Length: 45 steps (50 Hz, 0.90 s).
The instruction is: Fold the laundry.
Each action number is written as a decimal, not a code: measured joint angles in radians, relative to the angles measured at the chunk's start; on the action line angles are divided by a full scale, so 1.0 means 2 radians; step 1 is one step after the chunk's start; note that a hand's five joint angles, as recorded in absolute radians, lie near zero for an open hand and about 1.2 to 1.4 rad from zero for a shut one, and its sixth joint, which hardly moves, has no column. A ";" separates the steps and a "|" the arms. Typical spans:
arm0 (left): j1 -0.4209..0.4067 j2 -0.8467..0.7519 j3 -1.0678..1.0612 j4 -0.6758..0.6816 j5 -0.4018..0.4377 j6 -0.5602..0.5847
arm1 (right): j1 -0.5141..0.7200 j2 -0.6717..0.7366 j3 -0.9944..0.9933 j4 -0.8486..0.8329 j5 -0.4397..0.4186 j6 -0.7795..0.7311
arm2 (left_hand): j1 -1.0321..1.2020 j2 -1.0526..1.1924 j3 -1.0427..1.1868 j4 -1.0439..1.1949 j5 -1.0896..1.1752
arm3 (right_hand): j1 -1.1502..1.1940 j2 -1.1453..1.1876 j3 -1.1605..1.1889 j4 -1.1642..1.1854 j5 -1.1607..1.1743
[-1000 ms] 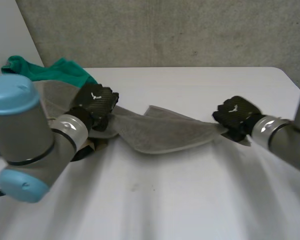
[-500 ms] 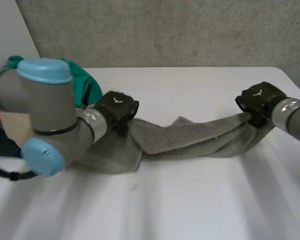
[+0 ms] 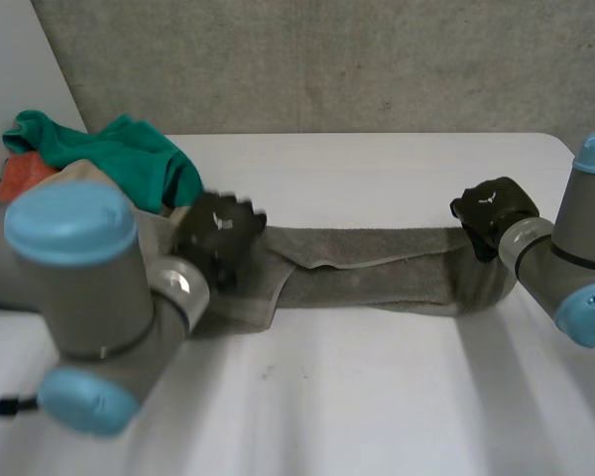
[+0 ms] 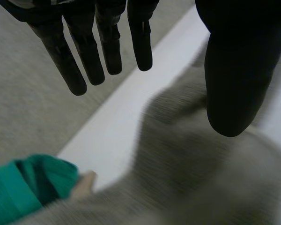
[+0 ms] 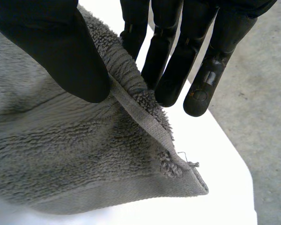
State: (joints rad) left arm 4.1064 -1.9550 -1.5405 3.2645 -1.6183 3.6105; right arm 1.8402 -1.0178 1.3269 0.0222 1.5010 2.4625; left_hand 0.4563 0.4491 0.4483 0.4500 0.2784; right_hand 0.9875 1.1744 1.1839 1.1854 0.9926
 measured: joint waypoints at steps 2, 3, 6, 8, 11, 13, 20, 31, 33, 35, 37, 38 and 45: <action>-0.011 0.010 -0.026 0.003 -0.008 -0.002 | 0.000 -0.005 0.009 0.001 -0.003 -0.001 | 0.003 0.004 0.006 0.006 0.006 | 0.000 0.000 0.000 0.000 0.000; -0.014 0.012 -0.035 0.005 -0.010 -0.002 | 0.000 -0.006 0.010 0.001 -0.003 -0.001 | 0.003 0.004 0.006 0.006 0.006 | 0.000 0.000 0.000 0.000 0.000; -0.028 0.008 -0.067 0.021 -0.017 -0.003 | 0.000 -0.011 0.024 0.001 -0.009 -0.001 | 0.003 0.007 0.007 0.010 0.010 | 0.000 0.000 0.000 0.000 0.000; -0.031 0.002 -0.072 0.027 -0.017 -0.003 | 0.000 -0.011 0.026 0.001 -0.010 -0.002 | 0.005 0.008 0.008 0.010 0.011 | 0.000 0.000 0.000 0.000 0.000; -0.033 -0.034 -0.071 0.055 -0.018 -0.001 | 0.000 -0.012 0.034 0.001 -0.012 -0.002 | 0.046 0.045 0.046 0.047 0.045 | 0.000 0.000 0.000 0.000 0.000; -0.031 -0.059 -0.059 0.073 -0.017 0.001 | 0.000 -0.012 0.043 -0.001 -0.013 -0.001 | 0.051 0.054 0.055 0.056 0.054 | 0.000 0.000 0.000 0.000 0.000; -0.022 -0.102 -0.026 0.097 -0.015 0.003 | 0.000 -0.011 0.060 -0.004 -0.013 0.000 | 0.107 0.107 0.106 0.107 0.103 | 0.000 0.000 0.000 0.000 0.000; -0.019 -0.145 0.016 0.099 -0.016 0.005 | -0.003 -0.011 0.074 -0.005 -0.012 -0.001 | 0.119 0.126 0.125 0.125 0.119 | 0.000 0.000 0.000 0.000 0.000; -0.019 -0.148 0.018 0.099 -0.016 0.005 | -0.004 -0.011 0.074 -0.005 -0.012 -0.001 | 0.129 0.135 0.134 0.134 0.129 | 0.000 0.000 0.000 0.000 0.000; -0.019 -0.151 0.023 0.098 -0.015 0.006 | -0.005 -0.011 0.074 -0.005 -0.012 -0.001 | 0.154 0.154 0.155 0.154 0.149 | 0.000 0.000 0.000 0.000 0.000; -0.019 -0.153 0.025 0.098 -0.015 0.007 | -0.006 -0.012 0.074 -0.005 -0.012 -0.001 | 0.187 0.188 0.182 0.181 0.176 | 0.000 0.000 0.000 0.000 0.000; -0.018 -0.155 0.028 0.098 -0.015 0.009 | -0.007 -0.012 0.074 -0.005 -0.012 -0.001 | 0.255 0.247 0.246 0.246 0.240 | 0.000 0.000 0.000 0.000 0.000; -0.013 -0.137 0.029 0.090 -0.017 0.030 | -0.011 -0.013 0.070 -0.001 -0.011 -0.008 | 0.344 0.371 0.369 0.373 0.347 | 0.000 0.000 0.000 0.000 0.000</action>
State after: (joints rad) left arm 4.0812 -2.2290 -1.4817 3.4442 -1.6530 3.6714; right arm 1.8190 -1.0445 1.4660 0.0204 1.4789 2.4471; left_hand 1.1445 1.1909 1.1869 1.1953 0.9731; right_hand 0.9875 1.1743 1.1839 1.1854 0.9926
